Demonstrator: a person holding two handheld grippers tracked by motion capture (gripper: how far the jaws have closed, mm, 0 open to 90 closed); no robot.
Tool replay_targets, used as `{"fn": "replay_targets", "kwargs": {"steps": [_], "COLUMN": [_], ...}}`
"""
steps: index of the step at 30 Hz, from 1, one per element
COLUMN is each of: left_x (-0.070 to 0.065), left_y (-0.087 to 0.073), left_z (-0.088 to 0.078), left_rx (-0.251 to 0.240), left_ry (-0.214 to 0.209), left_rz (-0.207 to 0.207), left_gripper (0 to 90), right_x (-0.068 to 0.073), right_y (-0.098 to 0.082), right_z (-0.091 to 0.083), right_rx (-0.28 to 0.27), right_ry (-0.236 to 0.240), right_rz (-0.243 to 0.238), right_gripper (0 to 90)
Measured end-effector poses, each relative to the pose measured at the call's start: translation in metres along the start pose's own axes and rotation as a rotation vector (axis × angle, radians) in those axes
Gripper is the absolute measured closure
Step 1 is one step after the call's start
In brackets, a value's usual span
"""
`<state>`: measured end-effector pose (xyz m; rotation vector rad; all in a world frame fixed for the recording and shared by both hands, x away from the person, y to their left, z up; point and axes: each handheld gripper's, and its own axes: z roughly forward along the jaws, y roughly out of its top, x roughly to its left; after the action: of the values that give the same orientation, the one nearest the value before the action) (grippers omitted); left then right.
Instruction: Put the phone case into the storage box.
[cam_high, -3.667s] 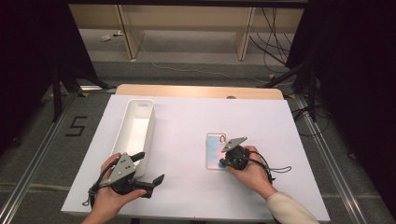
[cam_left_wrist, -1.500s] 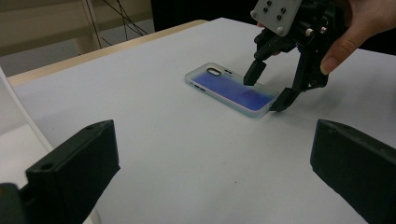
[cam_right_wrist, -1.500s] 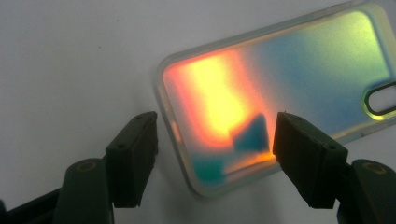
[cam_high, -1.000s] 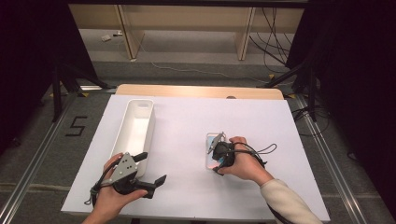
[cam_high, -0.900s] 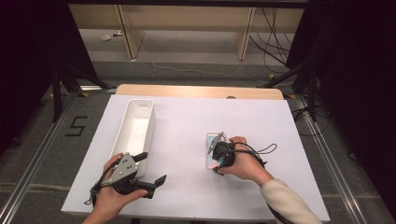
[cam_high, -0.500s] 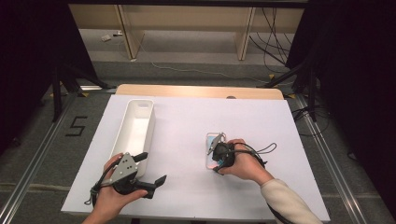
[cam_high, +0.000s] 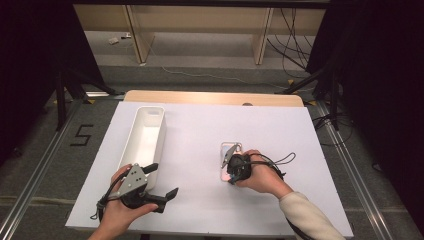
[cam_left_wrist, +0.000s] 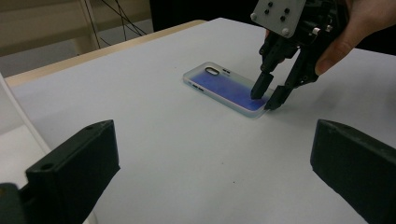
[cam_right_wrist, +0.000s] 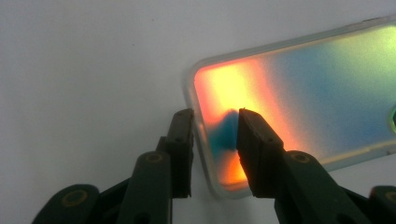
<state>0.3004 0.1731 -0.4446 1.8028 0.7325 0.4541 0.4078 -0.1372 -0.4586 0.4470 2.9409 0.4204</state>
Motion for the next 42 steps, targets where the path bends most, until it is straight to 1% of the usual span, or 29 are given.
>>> {"fn": "replay_targets", "kwargs": {"steps": [2, 3, 4, 11, 12, 14, 17, 19, 20, 21, 24, 25, 28, 29, 30, 32, 33, 38, 40, 42], "left_x": [0.0001, 0.0002, 0.0000, -0.0003, -0.0005, -0.0003, -0.0002, -0.0003, 0.0001, 0.0006, 0.0004, -0.0002, -0.0002, -0.0002, -0.0001, -0.0003, -0.0002, 0.0001, -0.0002, -0.0004], "left_y": [0.0001, 0.0001, 0.0000, 0.0003, 0.0002, 0.0003, 0.0003, 0.0004, 0.0002, 0.0003, 0.0001, 0.0000, 0.0003, 0.0002, 0.0000, 0.0001, 0.0003, 0.0004, 0.0003, 0.0002], "left_z": [-0.0001, -0.0001, 0.0000, -0.0004, -0.0004, -0.0004, -0.0003, -0.0005, -0.0002, -0.0005, -0.0002, 0.0000, -0.0005, -0.0004, 0.0000, -0.0002, -0.0004, -0.0003, -0.0003, -0.0003], "left_rx": [0.000, 0.000, 0.000, 0.004, 0.004, 0.004, 0.004, 0.004, -0.001, 0.000, 0.000, -0.001, 0.005, 0.004, -0.001, 0.001, 0.004, 0.003, 0.004, 0.003], "left_ry": [0.000, 0.001, 0.001, 0.003, 0.004, 0.005, 0.003, 0.004, 0.000, 0.004, 0.000, 0.000, 0.008, 0.005, -0.001, 0.002, 0.006, 0.006, 0.005, 0.005], "left_rz": [0.001, 0.003, 0.000, 0.005, 0.002, 0.008, 0.011, 0.007, 0.002, 0.009, 0.005, -0.001, 0.008, 0.003, -0.001, 0.001, 0.008, 0.009, 0.006, 0.001], "left_gripper": [0.6, 0.6, 0.6, 0.6, 0.6, 0.6, 0.6, 0.6, 0.6, 0.6, 0.6, 0.6, 0.6, 0.6, 0.6, 0.6, 0.6, 0.6, 0.6, 0.6], "right_x": [0.0007, 0.0019, 0.0018, 0.0052, 0.0044, 0.0061, 0.0069, 0.0052, 0.0052, 0.0049, 0.0048, 0.0048, 0.0045, 0.0052, 0.0055, 0.0061, 0.0062, 0.0064, 0.0084, 0.0088], "right_y": [0.0001, 0.0002, 0.0004, 0.0018, 0.0018, 0.0020, 0.0019, 0.0016, 0.0016, 0.0015, 0.0014, 0.0014, 0.0012, 0.0009, 0.0010, 0.0010, 0.0009, 0.0010, 0.0013, 0.0013], "right_z": [-0.0002, -0.0001, -0.0001, -0.0003, -0.0006, -0.0008, -0.0008, -0.0012, -0.0011, -0.0012, -0.0012, -0.0012, -0.0010, -0.0009, -0.0010, -0.0010, -0.0010, -0.0012, -0.0010, -0.0011], "right_rx": [0.002, 0.004, 0.003, 0.009, 0.016, 0.014, 0.012, 0.024, 0.023, 0.022, 0.021, 0.021, 0.018, 0.019, 0.019, 0.021, 0.020, 0.018, 0.010, 0.012], "right_ry": [0.004, 0.002, 0.000, -0.007, -0.014, -0.003, -0.004, -0.020, -0.021, -0.020, -0.028, -0.028, -0.026, -0.024, -0.026, -0.028, -0.029, -0.038, -0.028, -0.036], "right_rz": [-0.003, 0.003, -0.009, -0.034, -0.054, -0.045, -0.048, -0.083, -0.087, -0.093, -0.102, -0.102, -0.105, -0.096, -0.096, -0.094, -0.097, -0.122, -0.101, -0.110], "right_gripper": [70.8, 71.7, 72.5, 79.2, 80.4, 82.4, 83.8, 84.3, 84.6, 85.1, 87.6, 87.6, 87.8, 87.8, 87.9, 88.0, 88.0, 88.3, 88.3, 88.3]}}
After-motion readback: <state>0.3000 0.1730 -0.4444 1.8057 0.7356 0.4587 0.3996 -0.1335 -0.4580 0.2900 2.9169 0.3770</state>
